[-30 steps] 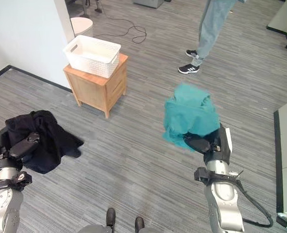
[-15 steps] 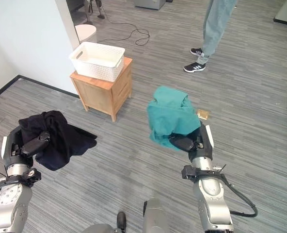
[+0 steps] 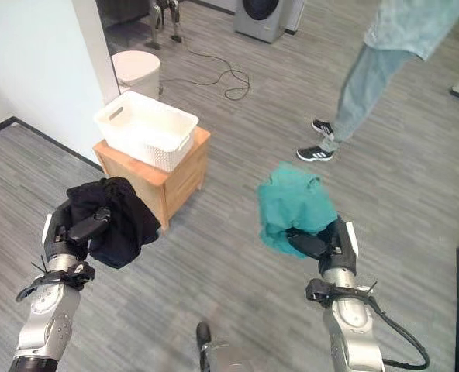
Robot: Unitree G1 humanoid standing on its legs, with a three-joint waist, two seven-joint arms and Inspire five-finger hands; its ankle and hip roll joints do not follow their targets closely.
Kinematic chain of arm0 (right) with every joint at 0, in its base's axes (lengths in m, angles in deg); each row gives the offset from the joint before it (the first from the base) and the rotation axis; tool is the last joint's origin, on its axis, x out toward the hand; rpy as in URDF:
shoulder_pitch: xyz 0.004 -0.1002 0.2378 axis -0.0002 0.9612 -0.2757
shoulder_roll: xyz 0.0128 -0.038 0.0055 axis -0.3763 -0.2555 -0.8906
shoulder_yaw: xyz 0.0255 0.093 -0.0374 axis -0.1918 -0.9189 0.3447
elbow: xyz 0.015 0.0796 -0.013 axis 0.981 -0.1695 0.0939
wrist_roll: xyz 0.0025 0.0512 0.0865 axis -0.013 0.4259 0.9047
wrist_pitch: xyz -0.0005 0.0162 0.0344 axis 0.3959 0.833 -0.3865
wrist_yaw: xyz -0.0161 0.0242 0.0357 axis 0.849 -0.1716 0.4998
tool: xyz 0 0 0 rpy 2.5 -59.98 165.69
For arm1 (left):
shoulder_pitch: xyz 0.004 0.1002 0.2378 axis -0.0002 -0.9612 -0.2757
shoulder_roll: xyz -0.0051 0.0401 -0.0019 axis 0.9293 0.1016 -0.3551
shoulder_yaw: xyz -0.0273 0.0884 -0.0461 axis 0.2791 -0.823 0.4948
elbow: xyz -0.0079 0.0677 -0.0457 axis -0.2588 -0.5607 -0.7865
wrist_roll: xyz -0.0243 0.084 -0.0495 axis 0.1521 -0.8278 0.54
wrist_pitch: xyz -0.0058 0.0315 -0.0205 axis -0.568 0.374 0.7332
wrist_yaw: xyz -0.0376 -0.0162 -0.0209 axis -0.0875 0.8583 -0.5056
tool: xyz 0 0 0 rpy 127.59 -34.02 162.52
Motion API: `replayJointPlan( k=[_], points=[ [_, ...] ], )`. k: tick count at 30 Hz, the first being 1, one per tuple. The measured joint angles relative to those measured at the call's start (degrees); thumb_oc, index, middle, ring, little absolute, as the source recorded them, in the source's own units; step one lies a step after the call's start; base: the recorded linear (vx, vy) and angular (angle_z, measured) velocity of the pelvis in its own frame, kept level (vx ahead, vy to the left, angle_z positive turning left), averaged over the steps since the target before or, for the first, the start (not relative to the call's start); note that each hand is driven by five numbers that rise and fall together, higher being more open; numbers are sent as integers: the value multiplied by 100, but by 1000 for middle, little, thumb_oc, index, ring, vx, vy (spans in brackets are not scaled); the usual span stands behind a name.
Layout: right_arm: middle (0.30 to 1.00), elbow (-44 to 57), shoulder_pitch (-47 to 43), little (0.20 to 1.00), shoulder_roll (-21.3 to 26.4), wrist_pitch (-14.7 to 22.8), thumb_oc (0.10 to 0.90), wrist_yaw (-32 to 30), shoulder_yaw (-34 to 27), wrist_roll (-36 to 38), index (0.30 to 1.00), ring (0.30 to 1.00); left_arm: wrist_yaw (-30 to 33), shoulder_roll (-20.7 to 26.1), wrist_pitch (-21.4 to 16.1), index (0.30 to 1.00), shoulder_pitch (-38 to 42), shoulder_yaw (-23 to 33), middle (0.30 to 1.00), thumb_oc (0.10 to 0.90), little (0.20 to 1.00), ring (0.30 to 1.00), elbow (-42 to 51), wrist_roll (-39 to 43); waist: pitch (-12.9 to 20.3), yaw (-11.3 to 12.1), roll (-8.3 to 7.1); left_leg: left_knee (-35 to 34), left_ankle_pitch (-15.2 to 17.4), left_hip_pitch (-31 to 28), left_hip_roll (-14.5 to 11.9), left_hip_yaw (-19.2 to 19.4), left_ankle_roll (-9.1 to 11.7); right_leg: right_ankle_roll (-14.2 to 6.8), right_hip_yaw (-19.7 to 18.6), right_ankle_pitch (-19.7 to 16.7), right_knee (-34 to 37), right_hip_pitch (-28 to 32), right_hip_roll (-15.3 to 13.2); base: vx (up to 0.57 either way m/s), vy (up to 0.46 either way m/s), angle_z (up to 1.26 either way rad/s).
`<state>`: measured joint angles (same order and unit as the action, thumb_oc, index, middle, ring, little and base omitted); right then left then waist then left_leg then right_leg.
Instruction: Pick up bed clothes into laundry basket.
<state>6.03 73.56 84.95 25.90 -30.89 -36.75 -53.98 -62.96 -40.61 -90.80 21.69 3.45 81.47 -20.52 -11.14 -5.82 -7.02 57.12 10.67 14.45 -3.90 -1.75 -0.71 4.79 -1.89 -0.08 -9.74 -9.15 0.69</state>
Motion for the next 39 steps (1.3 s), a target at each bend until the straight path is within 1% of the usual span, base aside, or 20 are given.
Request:
replayJointPlan(
  k=[1,3,5,6,7,10,11,12,13,14,15,18,19,21,24,25,27,28,30,39],
  points=[
    [300,-27,-341,300,62,18,400,-73,5,36,300,300,-12,99,55,300,-138,21,300,400,300,300,39,3,-152,97,-20,-776,93,174,274,158,103,67,-25,29,470,683,-33,523,-175,-15],
    [300,-25,-530,300,88,26,400,-91,-43,69,300,300,-8,87,51,300,-170,70,300,400,300,300,68,5,-222,177,63,-1873,61,369,415,464,109,60,18,138,856,1256,18,431,-78,-6],
    [300,-25,-560,300,179,55,400,-76,136,69,300,300,28,155,25,300,-230,165,300,400,300,300,113,55,-230,427,228,-3137,-295,565,465,780,104,-112,65,247,1043,1770,206,594,-68,-32],
    [300,-19,-514,300,208,58,400,-72,279,37,300,300,53,211,1,300,-244,298,300,400,300,300,150,51,-171,491,313,-4078,-567,592,675,731,78,-314,134,428,1218,2088,324,445,-57,-27],
    [300,-20,-483,300,228,55,400,-78,387,-4,300,300,67,299,-17,300,-257,388,300,400,300,300,171,41,-171,515,288,-4351,-690,584,831,738,6,-374,177,570,1403,2398,329,225,-25,-29],
    [300,-4,-130,300,241,37,400,56,449,-102,300,300,275,226,-71,300,-523,671,300,400,300,300,374,-72,-43,528,474,-4603,-1156,170,1085,780,-629,-524,96,787,1296,2887,571,369,24,-30],
    [300,-42,88,300,104,5,400,50,432,-141,300,300,316,279,-74,300,-667,986,300,400,300,300,582,-142,2,561,454,-4913,-1726,-307,1099,598,-993,-747,53,1053,841,2992,726,211,57,-43],
    [300,-75,266,300,-14,-7,400,53,396,-148,300,300,421,267,-75,300,-635,1168,300,400,300,300,620,-245,66,567,278,-5221,-1715,-573,1169,551,-969,-861,45,1332,175,2732,580,239,101,-19],
    [300,10,529,300,18,-10,400,52,216,-209,300,300,646,252,-101,300,-542,1270,300,400,300,300,679,-285,105,492,300,-5758,-1941,-941,1222,392,-907,-614,143,1642,-267,2379,499,179,79,9],
    [300,18,570,300,48,-10,400,48,101,-232,300,300,691,254,-105,300,-458,1296,300,400,300,300,697,-292,82,452,357,-5922,-1932,-1058,1212,320,-938,-649,176,1712,-377,2182,440,225,81,14],
    [300,3,519,300,53,-21,400,36,-108,-257,300,300,809,268,-106,300,-172,1398,300,400,300,300,692,-480,-16,436,440,-6078,-1918,-1222,1195,265,-945,-1048,241,1775,-1780,1295,205,81,-1,13],
    [300,10,537,300,12,-44,400,39,-197,-281,300,300,909,462,-165,300,358,1388,300,400,300,300,594,-573,-235,212,476,-6176,-1756,-1725,1149,-153,-784,-1176,-153,1836,-3240,97,127,117,-61,49],
    [300,6,548,300,-9,-55,400,39,-149,-313,300,300,900,559,-178,300,516,1352,300,400,300,300,551,-665,-331,97,498,-6182,-1675,-1924,1081,-286,-670,-1085,-421,1814,-3345,-185,173,192,-125,84],
    [300,-2,505,300,-8,-57,400,64,-47,-330,300,300,884,607,-289,300,550,1356,300,400,300,300,591,-750,-336,97,547,-6175,-1565,-2139,982,-383,-502,-885,-800,1607,-2426,-444,-35,204,-144,55],
    [300,-39,425,300,19,-54,400,58,-49,-332,300,300,898,662,-465,300,623,1410,300,400,300,300,579,-760,-270,88,687,-6132,-1265,-2127,777,-832,-356,-1108,-1663,950,-144,-280,-140,102,-109,71],
    [300,-96,486,300,-5,-56,400,52,-49,-331,300,300,932,691,-460,300,704,1402,300,400,300,300,539,-757,-236,50,474,-6038,-1192,-2191,821,-906,-217,-1174,-1660,163,652,58,-294,103,-164,102],
    [300,-189,442,300,5,-56,400,55,31,-329,300,300,970,638,-491,300,508,1537,300,400,300,300,574,-818,-142,197,293,-6052,-937,-2432,815,-764,-100,-1014,-1373,-556,575,160,-299,100,-182,42],
    [300,-276,296,300,11,-50,400,58,35,-325,300,300,1059,523,-507,300,193,1643,300,400,300,300,595,-877,-65,234,492,-5974,-789,-2457,565,-624,15,-870,-1328,-631,772,385,-79,68,-153,0],
    [300,-334,203,300,28,-51,400,58,4,-327,300,300,1138,537,-505,300,88,1832,300,400,300,300,605,-1049,-37,251,556,-5983,-739,-2473,358,-540,126,-690,-1138,-765,1150,590,59,64,-120,19],
    [300,-345,132,300,144,-46,400,170,72,-173,300,300,1555,1390,-524,300,521,2285,300,400,300,300,603,-1568,-67,224,449,-5616,-620,-2533,-184,-512,479,-336,-778,-742,1419,1072,538,22,-202,15]
  ],
)
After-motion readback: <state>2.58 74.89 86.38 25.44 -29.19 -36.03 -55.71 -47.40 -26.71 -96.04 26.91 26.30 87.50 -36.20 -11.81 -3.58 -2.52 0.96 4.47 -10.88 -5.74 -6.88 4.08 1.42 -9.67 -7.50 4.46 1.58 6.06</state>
